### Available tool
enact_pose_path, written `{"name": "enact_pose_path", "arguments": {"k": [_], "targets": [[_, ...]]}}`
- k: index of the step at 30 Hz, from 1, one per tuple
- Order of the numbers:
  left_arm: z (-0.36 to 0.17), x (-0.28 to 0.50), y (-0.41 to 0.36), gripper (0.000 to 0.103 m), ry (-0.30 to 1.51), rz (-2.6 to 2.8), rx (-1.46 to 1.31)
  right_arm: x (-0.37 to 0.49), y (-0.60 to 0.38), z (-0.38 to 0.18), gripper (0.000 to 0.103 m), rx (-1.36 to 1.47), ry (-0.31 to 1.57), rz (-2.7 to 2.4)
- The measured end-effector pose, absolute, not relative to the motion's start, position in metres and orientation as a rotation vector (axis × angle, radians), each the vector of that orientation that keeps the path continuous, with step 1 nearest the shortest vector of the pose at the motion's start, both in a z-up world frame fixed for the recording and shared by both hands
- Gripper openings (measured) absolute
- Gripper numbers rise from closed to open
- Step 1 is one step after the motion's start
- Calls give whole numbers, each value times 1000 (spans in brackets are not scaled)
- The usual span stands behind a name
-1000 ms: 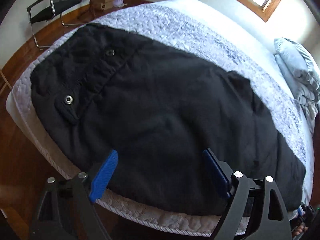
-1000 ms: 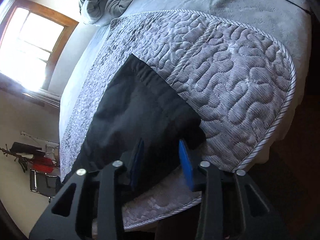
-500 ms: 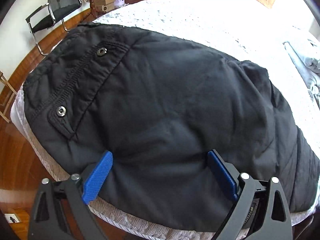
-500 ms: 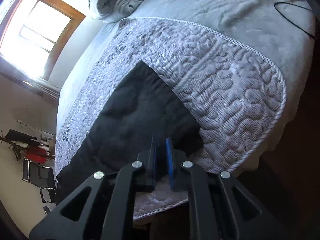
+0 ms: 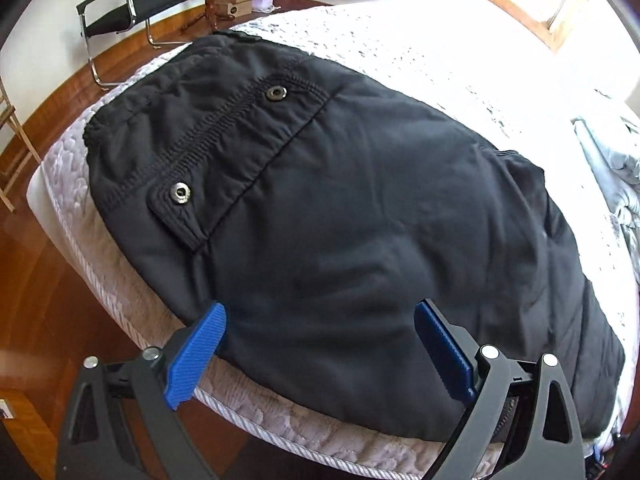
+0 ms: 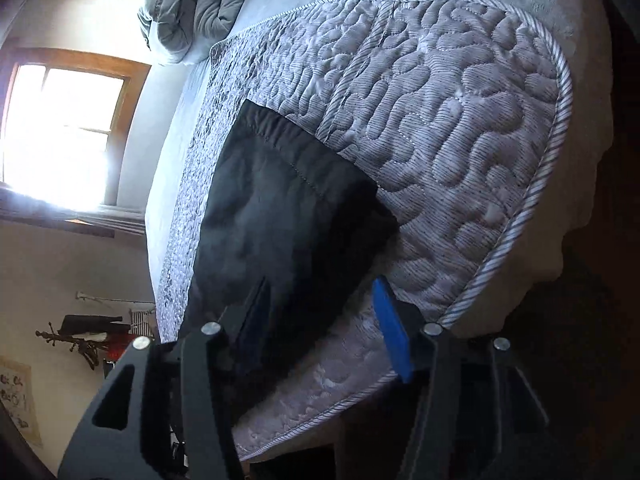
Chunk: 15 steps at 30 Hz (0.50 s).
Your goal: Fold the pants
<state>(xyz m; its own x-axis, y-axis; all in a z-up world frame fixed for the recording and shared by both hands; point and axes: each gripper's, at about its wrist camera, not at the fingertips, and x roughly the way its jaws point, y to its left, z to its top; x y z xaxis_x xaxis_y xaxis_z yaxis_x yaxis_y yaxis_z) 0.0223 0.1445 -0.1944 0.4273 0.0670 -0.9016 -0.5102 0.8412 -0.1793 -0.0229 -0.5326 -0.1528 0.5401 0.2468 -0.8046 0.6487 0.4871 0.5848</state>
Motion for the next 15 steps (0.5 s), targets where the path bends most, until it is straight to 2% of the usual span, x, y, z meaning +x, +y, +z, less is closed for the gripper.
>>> {"name": "enact_pose_path", "arguments": {"k": [15], "targets": [[-194, 44, 156, 96, 1068, 401, -495, 1, -534, -171, 61, 1232, 1004, -373]]}}
